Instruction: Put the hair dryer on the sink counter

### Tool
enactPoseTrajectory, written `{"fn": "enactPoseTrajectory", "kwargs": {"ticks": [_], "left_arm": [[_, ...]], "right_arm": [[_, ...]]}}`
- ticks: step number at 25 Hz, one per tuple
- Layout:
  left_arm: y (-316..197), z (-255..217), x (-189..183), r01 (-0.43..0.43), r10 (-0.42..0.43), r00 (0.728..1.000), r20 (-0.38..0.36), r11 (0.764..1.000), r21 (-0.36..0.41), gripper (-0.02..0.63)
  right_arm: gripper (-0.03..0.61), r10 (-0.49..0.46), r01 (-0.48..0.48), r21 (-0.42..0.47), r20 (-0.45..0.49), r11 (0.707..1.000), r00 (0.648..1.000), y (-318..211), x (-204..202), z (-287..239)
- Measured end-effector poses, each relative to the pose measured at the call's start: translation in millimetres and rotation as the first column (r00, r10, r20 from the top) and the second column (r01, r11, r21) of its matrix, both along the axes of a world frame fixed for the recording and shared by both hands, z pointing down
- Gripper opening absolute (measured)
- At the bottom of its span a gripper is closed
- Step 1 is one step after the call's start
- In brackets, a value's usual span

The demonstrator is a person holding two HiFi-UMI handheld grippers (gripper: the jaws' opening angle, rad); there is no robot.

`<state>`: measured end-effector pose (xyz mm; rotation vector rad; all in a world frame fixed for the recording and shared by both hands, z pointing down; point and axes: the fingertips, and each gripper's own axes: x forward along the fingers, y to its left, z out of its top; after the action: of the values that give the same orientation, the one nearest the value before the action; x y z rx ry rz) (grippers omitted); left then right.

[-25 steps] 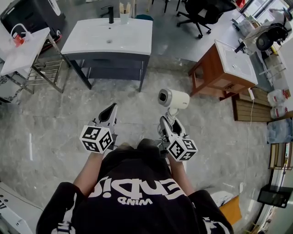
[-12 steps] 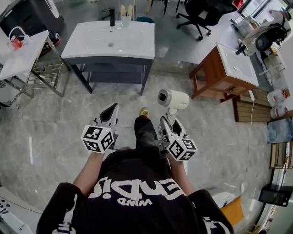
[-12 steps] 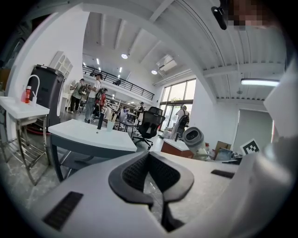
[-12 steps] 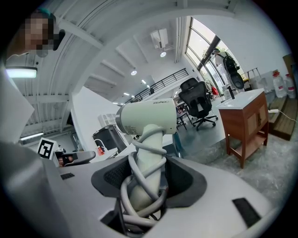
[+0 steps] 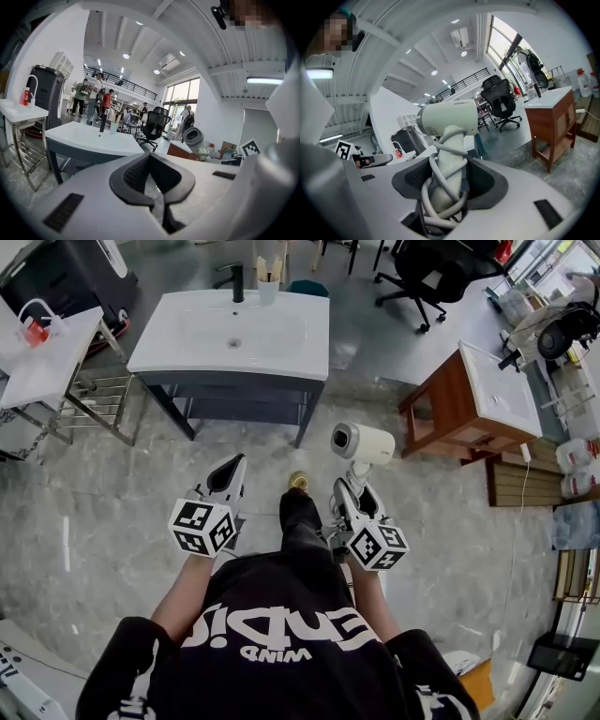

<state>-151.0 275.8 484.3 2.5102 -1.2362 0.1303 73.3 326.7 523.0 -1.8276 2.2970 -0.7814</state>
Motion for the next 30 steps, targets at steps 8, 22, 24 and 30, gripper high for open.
{"fn": "enactPoseTrajectory", "kwargs": {"ticks": [8,22,24,30], "left_arm": [[-76.4,6.0,25.6,0.009,-0.009,1.000,0.005,1.000,-0.010,0.008],[-231.1,-13.6,86.1,0.041,-0.041,0.999,0.027,0.999,-0.024,0.008],[-248.1,-15.9,92.5,0.054,-0.053,0.998,0.027,0.998,-0.022,0.008],[-288.5,-15.7,100.2,0.092,-0.091,0.996,0.025,0.995,-0.026,0.008]], "right_arm": [[0.241,-0.015,0.015,0.001,0.003,1.000,1.000,-78.1,23.7,3.1],[0.241,-0.104,0.104,0.000,0.004,0.995,0.995,-245.7,72.8,-19.5],[0.241,-0.120,0.120,-0.002,0.008,0.993,0.993,-265.0,78.5,-21.4],[0.241,-0.156,0.156,-0.018,0.011,0.988,0.988,-312.6,87.2,-20.1]]}}
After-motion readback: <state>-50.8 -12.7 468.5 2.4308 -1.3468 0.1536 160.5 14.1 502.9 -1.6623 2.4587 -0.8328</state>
